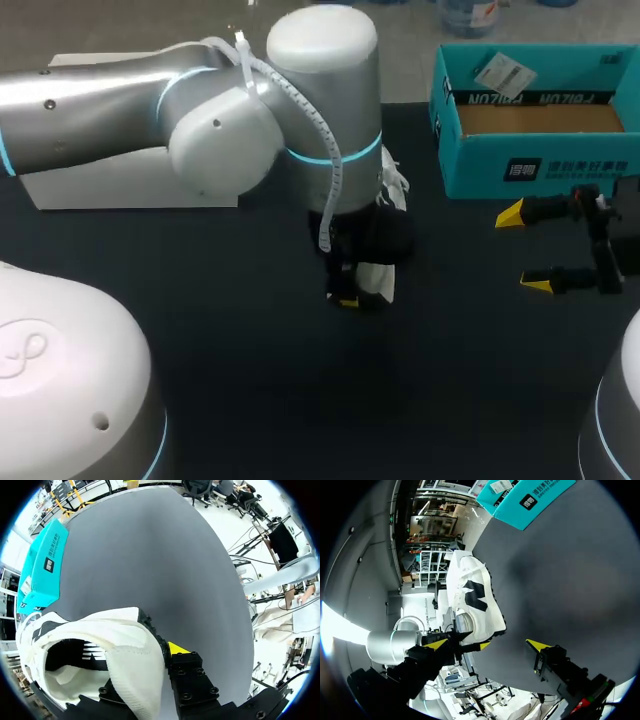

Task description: Take the shoe out of the shoebox, open the shoe tongue, remove and reinsert the insole, then place the shoe into the shoebox

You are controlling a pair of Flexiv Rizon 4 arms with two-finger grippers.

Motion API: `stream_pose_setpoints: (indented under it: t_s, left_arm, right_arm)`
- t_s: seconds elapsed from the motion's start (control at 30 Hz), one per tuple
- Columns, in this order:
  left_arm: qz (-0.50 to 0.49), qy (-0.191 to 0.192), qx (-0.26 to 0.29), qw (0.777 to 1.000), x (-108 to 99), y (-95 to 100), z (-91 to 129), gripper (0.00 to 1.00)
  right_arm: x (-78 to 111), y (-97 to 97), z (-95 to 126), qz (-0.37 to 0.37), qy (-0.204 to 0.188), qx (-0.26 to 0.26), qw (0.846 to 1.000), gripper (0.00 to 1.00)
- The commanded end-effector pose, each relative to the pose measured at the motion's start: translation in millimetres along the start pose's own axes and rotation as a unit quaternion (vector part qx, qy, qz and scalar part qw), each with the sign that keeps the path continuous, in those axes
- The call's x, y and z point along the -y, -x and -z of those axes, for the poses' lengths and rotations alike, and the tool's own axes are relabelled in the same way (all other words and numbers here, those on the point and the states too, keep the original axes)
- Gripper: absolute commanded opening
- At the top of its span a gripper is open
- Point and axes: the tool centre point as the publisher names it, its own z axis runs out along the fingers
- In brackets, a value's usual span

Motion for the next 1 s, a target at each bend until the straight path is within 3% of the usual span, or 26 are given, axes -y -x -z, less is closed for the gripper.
stream_pose_setpoints:
  t_s: [0.03,0.37,0.9,1.0]
  left_arm:
    - [-0.012,-0.015,0.005,1.0,-8,-1.6,70,0.0]
    - [-0.026,-0.023,-0.001,0.999,-14,1.6,102,0.0]
    - [-0.029,-0.023,0.001,0.999,-15,1.6,102,0.0]
    - [-0.042,-0.012,0.002,0.999,-33,8.3,103,0.0]
  right_arm:
    - [9.1,1.9,5,-0.001,0.007,0.0,1.0,1.0]
    - [9.1,1.9,5,-0.001,0.007,0.0,1.0,1.0]
    - [9.1,1.9,5,-0.001,0.007,0.0,1.0,1.0]
    - [9.1,1.9,5,-0.001,0.007,0.0,1.0,1.0]
